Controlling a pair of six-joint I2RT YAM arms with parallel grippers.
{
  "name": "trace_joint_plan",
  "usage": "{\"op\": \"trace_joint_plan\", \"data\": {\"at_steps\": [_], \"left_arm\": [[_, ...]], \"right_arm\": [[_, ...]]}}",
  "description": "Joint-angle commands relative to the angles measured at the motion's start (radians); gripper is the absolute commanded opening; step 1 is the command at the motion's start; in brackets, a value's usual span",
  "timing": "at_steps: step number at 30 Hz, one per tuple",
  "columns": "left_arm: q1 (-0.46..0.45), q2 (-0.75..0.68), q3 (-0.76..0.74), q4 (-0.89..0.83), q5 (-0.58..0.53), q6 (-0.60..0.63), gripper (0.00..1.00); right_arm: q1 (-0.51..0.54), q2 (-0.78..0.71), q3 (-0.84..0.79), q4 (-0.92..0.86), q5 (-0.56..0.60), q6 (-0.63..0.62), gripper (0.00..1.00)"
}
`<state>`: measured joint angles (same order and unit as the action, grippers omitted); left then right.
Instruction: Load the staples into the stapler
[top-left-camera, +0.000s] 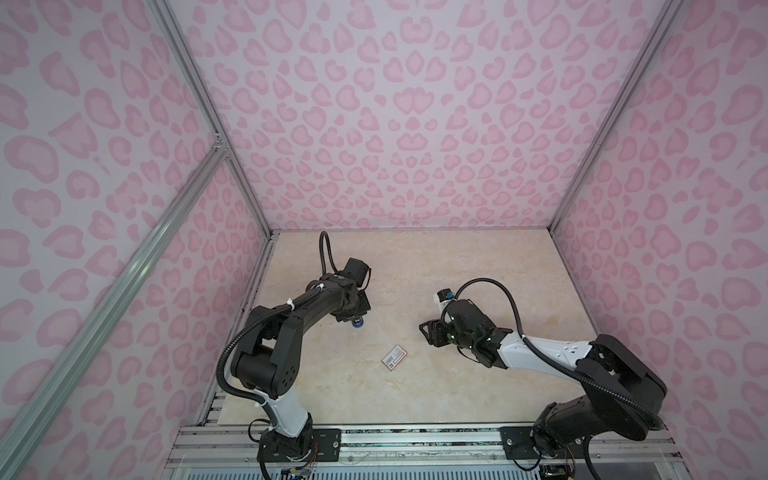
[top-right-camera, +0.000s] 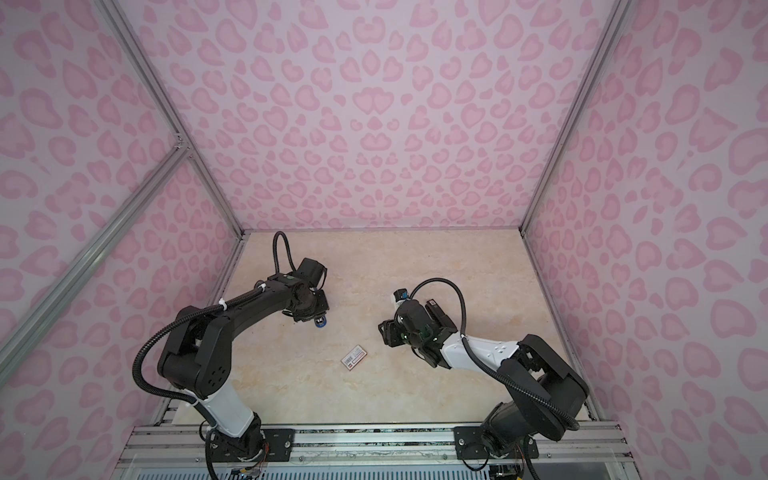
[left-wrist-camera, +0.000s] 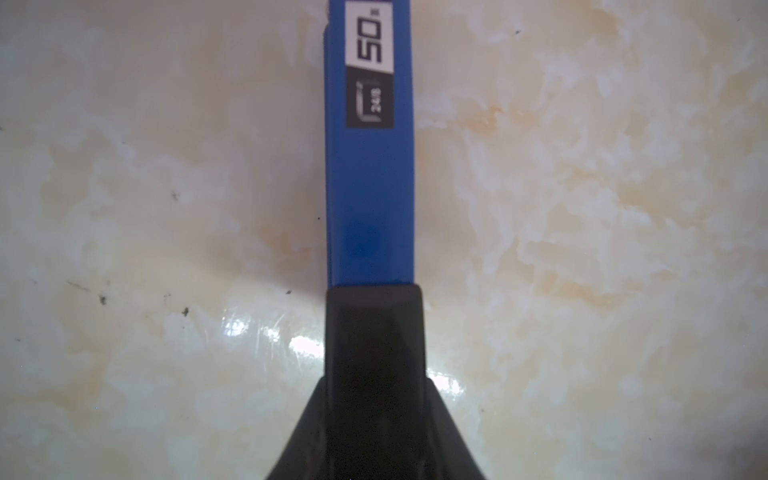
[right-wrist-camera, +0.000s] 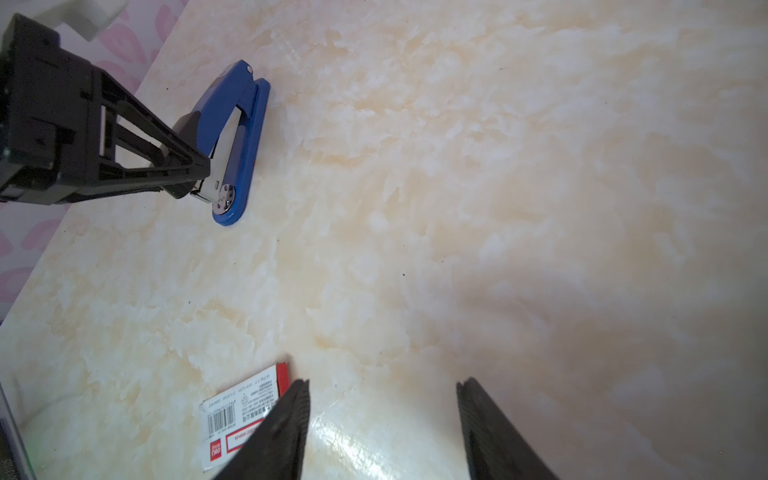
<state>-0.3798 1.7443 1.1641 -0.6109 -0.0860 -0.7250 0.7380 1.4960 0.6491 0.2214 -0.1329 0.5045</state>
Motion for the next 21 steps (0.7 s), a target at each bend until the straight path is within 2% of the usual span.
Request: {"op": "trace_joint_plan", "data": {"at_steps": [1, 2, 10, 21], "left_arm": [[-0.002, 0.005, 0.016, -0.014, 0.015, 0.012, 0.07], [-0.003, -0.001, 0.017, -0.013, 0.023, 0.011, 0.03], [-0.032, -0.056, 0.038, 0.006, 0.149, -0.024, 0.03], [-0.095, -0.106, 0.065, 0.062, 0.276, -0.110, 0.03]], "right_arm": [[0.001, 0.016, 0.006, 0.038, -0.024, 0.004, 0.56], [0.001, 0.022, 0.010, 0.043, -0.031, 0.005, 0.55], [0.000, 0.084, 0.064, 0.107, -0.114, 0.037, 0.50], [-0.023, 0.205, 0.113, 0.296, -0.267, 0.172, 0.46]]}}
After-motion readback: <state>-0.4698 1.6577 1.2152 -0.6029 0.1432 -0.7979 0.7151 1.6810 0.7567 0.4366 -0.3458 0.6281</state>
